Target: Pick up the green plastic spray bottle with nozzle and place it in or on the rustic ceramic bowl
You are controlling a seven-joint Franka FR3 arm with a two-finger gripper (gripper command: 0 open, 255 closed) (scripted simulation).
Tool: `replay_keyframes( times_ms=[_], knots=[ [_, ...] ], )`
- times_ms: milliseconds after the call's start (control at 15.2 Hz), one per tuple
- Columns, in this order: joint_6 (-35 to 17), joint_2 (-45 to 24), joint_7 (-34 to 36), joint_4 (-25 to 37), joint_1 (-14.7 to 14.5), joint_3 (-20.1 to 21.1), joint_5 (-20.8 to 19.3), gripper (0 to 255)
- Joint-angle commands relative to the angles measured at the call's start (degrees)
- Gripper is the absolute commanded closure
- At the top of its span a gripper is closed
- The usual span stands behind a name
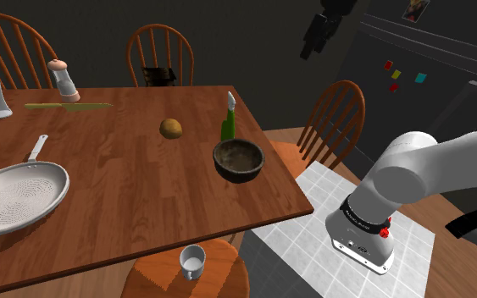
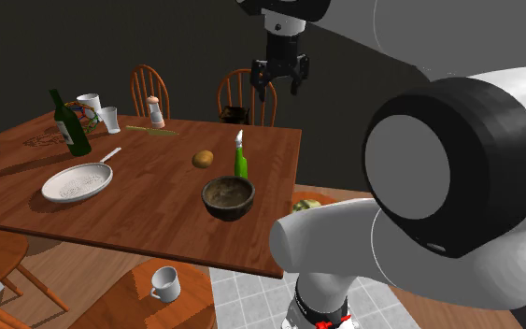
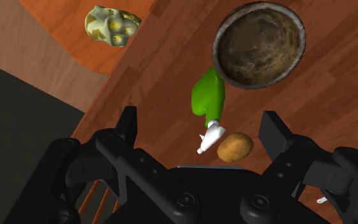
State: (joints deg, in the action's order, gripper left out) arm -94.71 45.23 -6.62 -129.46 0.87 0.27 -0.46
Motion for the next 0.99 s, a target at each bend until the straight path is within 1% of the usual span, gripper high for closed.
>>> replay_keyframes(
  times_ms=[0,462,924],
  knots=[
    [0.0,0.0,0.0,0.0,0.0,0.0,0.0,0],
    [-1.2,-18.6,9.1,7.9,1.5,3.0,2.5,0],
    [-0.5,-37.2,17.4,18.1,2.3,4.4,4.6,0]
  ],
)
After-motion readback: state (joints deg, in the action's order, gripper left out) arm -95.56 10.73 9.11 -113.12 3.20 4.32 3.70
